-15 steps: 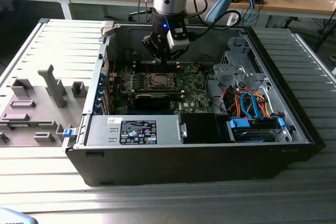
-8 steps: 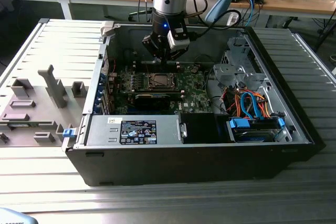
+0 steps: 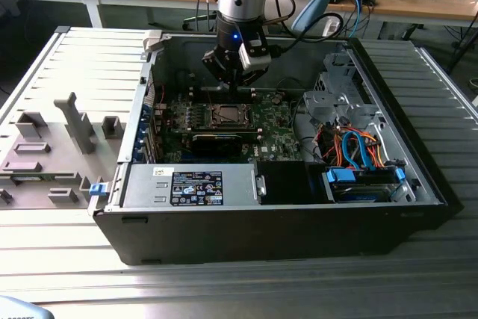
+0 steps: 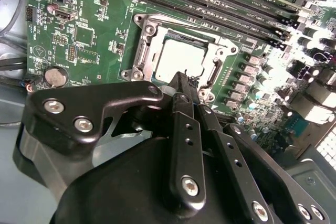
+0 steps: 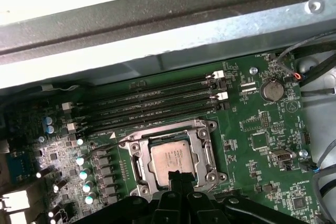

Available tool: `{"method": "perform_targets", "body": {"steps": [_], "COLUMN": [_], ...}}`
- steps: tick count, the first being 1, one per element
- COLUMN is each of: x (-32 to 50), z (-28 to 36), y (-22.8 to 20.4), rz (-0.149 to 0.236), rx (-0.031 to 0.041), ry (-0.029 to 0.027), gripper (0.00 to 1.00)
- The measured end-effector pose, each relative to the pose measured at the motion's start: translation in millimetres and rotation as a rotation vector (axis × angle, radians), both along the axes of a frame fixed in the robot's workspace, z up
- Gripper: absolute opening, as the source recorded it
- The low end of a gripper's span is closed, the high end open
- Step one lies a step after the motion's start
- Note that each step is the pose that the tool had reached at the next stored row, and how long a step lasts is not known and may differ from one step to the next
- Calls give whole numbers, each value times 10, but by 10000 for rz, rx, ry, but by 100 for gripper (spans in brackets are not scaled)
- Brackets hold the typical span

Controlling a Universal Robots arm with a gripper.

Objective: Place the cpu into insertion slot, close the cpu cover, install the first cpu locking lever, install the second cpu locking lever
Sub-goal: 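Install the first cpu locking lever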

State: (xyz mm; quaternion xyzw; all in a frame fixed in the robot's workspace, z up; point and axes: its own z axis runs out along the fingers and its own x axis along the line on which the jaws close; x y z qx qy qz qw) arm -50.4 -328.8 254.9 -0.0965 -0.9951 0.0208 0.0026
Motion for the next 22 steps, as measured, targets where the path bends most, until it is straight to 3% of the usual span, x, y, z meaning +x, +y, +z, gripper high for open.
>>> {"method": "perform_targets", "body": {"steps": [16, 19, 22], "x": [0, 0, 0], "z": [0, 0, 0], "y": [0, 0, 0], "rz": [293, 715, 821], "rx": [0, 0, 0], "ry": [0, 0, 0], "gripper": [11, 11, 11]}}
